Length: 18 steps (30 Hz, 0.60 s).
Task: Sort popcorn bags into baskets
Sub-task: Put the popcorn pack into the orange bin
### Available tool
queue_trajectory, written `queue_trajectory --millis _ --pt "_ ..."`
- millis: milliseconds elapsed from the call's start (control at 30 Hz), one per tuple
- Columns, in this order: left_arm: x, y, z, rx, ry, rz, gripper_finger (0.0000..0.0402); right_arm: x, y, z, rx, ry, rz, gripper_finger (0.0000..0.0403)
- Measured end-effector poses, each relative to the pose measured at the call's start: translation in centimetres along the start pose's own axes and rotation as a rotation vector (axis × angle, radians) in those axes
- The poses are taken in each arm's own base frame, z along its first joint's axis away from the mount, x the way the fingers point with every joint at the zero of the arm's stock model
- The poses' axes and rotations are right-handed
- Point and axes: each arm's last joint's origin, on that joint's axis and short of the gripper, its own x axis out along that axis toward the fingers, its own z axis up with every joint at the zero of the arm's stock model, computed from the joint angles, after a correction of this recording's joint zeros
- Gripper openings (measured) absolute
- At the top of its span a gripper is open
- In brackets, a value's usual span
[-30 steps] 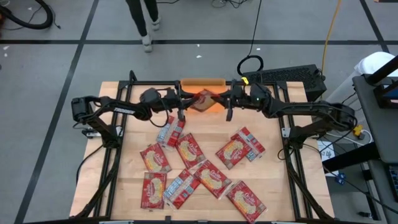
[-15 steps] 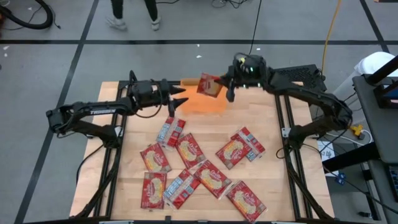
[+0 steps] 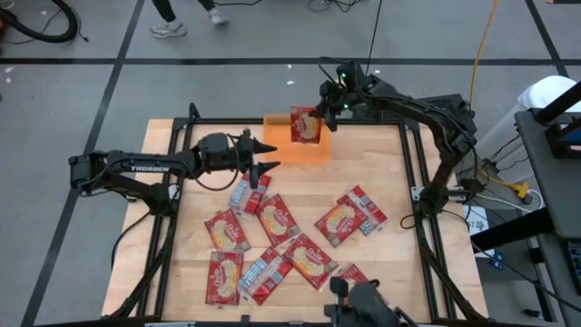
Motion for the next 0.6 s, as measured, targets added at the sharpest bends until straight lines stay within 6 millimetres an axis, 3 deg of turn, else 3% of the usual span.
queue_trajectory --millis 233,600 --pt "0.1 -1.1 -0.6 0.006 0.055 -0.004 0.0244 1.5 -2.1 -2.4 0.048 0.076 0.005 0.0001" --pt "0.1 -2.2 -0.6 0.03 0.049 -0.044 0.0243 1.5 -1.9 -3.3 0.073 0.149 0.033 0.0008"
